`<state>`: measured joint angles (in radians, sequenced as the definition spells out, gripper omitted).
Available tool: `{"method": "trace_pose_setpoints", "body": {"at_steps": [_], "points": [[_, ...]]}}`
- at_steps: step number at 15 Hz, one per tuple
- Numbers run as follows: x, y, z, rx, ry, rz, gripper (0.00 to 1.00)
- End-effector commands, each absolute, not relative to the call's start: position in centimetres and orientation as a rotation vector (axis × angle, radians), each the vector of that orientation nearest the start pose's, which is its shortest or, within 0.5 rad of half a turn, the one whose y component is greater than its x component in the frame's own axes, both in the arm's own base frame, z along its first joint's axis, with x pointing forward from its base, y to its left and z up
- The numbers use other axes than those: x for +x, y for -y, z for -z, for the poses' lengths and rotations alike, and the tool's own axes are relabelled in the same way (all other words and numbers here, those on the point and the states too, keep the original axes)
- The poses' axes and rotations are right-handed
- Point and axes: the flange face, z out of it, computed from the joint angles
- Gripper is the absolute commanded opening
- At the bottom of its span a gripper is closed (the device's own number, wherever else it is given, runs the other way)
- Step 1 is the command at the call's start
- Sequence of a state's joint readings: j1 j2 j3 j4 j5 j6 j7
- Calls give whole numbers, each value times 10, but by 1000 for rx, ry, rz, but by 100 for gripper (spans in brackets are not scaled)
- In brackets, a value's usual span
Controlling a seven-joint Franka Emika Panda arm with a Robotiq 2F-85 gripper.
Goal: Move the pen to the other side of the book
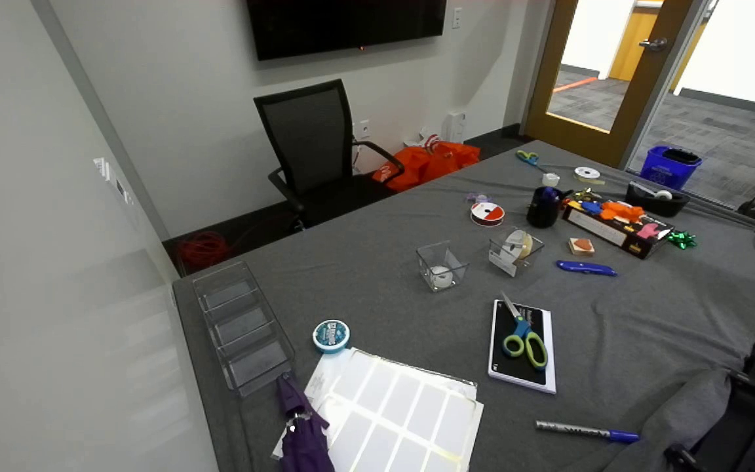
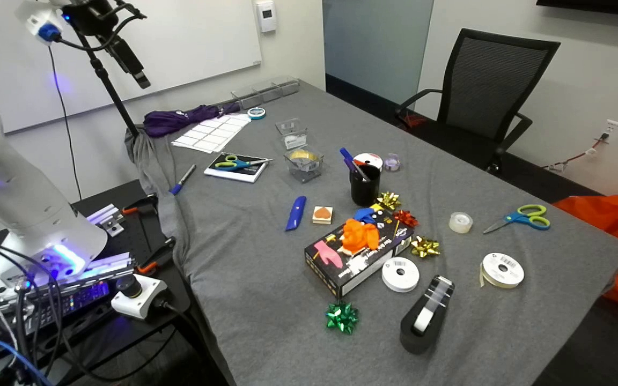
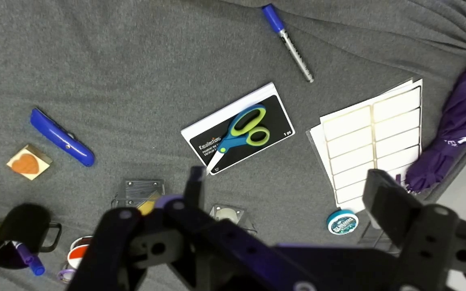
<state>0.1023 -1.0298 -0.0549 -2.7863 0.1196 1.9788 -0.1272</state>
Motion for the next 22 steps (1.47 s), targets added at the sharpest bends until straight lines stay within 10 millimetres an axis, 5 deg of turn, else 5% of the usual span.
{"method": "trace_pose_setpoints", "body": {"at_steps": [1, 11, 22], "points": [[288, -36, -481, -3031, 306, 337, 100], [334, -71, -382, -3182, 553, 49, 100], [376, -85, -283, -3069, 698, 126, 100]]}}
